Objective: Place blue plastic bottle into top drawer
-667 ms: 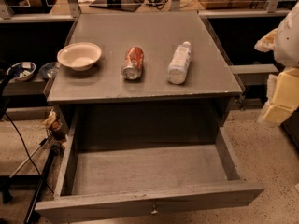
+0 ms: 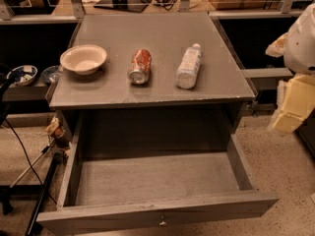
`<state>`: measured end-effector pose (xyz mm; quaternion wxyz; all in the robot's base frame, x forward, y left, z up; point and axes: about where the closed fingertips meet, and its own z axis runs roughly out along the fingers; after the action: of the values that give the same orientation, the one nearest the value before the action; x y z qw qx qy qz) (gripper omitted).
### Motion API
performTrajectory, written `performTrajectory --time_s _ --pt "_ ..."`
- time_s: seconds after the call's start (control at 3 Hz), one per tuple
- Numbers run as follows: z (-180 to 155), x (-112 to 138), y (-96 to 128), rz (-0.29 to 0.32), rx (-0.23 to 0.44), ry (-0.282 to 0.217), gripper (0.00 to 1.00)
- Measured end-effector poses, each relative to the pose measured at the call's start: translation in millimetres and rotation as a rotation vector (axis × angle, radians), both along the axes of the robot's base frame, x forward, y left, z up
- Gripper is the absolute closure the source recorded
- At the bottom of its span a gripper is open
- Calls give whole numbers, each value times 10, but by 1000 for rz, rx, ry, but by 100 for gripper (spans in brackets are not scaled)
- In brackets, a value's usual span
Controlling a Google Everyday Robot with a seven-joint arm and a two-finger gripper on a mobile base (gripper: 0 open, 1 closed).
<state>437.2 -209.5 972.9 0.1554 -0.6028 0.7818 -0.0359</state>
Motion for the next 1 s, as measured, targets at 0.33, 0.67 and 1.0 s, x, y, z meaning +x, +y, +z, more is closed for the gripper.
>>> performTrajectory --time_s 0.33,0.67,1.0 --pt "-93 58 117 -37 -1 2 0" --pt "-152 97 165 -68 -1 8 0" --pt "-216 144 190 -132 -35 21 0"
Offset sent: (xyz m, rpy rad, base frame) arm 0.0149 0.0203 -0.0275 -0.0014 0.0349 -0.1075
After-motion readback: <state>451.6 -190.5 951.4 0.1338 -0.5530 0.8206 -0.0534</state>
